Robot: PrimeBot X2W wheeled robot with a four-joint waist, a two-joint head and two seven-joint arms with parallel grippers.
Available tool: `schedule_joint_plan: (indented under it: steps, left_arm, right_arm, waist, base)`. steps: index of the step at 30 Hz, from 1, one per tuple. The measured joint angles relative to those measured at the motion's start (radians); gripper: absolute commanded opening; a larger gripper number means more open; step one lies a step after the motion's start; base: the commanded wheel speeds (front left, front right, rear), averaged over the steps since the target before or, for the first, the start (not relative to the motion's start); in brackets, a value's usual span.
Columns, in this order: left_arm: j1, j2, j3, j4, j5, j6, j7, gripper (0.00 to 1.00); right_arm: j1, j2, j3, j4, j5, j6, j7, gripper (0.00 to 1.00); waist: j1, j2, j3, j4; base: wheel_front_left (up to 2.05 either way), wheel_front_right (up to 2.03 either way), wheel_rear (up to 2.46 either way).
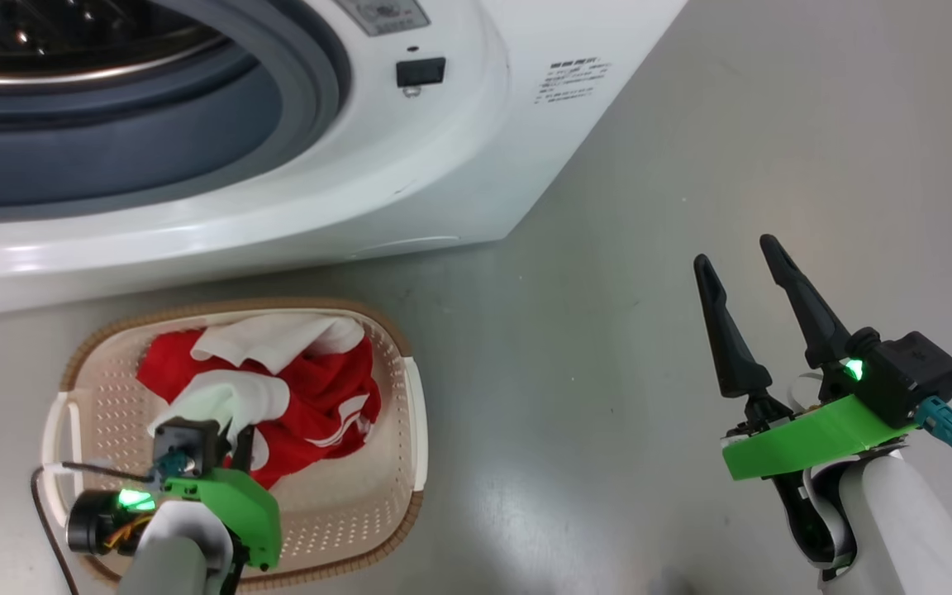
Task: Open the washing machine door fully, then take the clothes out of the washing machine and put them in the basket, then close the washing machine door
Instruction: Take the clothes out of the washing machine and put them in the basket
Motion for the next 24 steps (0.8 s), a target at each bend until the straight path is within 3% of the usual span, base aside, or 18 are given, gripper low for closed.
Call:
schedule_joint_plan:
  steps: [17, 21, 23, 24]
  left_arm:
    - [-0.137, 0.027, -0.022, 0.081, -0.004, -0.016, 0.0, 0.0]
    - [-0.15, 0.027, -0.022, 0.098, -0.011, -0.016, 0.0, 0.45]
    - [-0.152, 0.027, -0.022, 0.098, -0.013, -0.016, 0.0, 0.95]
    - [-0.152, 0.027, -0.022, 0.098, -0.018, -0.016, 0.0, 1.0]
  right_arm:
    - [-0.071, 0.008, 0.007, -0.008, 0.0, 0.0, 0.0, 1.0]
    - [-0.075, 0.011, 0.007, -0.008, 0.0, 0.0, 0.0, 1.0]
    - [-0.075, 0.012, 0.007, -0.008, 0.0, 0.0, 0.0, 1.0]
    - [-0.075, 0.011, 0.006, -0.008, 0.0, 0.0, 0.0, 1.0]
  waist:
    - [0.0, 0.0, 0.117, -0.009]
    - [0.0, 0.0, 0.126, -0.01]
    - [0.0, 0.0, 0.123, -0.009]
    - [0.0, 0.0, 0.121, -0.008]
  base:
    - [0.0, 0.0, 0.0]
    - [0.0, 0.0, 0.0]
    - [0.0, 0.0, 0.0]
    - [0.0, 0.0, 0.0]
